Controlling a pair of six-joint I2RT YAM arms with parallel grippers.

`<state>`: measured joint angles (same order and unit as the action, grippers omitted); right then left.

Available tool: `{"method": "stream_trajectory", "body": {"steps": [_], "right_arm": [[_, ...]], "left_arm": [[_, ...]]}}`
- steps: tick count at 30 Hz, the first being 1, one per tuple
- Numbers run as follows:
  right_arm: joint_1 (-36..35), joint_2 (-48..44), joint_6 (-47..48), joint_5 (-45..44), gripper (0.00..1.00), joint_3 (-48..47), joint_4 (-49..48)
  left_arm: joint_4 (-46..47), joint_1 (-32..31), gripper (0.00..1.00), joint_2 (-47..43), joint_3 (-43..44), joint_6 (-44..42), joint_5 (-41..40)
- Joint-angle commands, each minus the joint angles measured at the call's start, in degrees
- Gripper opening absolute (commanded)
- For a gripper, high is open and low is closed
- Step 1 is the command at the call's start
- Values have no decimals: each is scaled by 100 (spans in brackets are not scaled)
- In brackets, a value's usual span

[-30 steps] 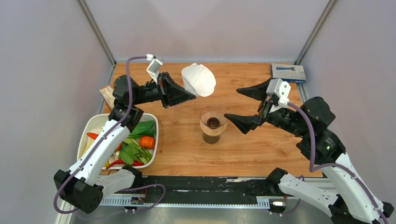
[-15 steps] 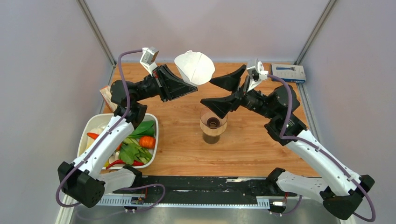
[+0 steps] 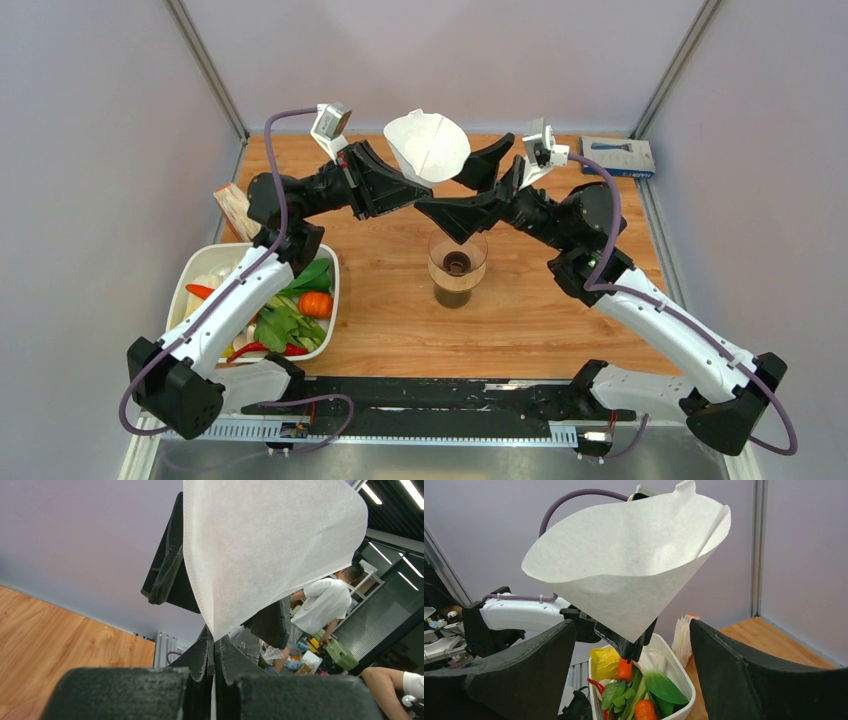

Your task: Place the coffee filter in the dripper

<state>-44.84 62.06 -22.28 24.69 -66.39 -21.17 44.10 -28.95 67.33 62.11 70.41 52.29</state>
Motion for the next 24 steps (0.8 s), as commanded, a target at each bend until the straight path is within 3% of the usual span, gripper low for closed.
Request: {"method": "stream_trajectory", "body": {"steps": [1,11,20,24], "right_arm": [[-154,96,39,-550,85,-155,-174],[-159,156,-23,-832,55,-220,-514],[-125,87,263,-1038,43,-314,-509],[-71,104,330,-970,31,-399,-513]], "left_arm": [[196,-73,0,54,174,-26,-156],[205,-216,0,69,21,-86,-138],[196,-219,0,32,-118,-61,-158],[217,-221,0,14,-187,-58,-158]]}}
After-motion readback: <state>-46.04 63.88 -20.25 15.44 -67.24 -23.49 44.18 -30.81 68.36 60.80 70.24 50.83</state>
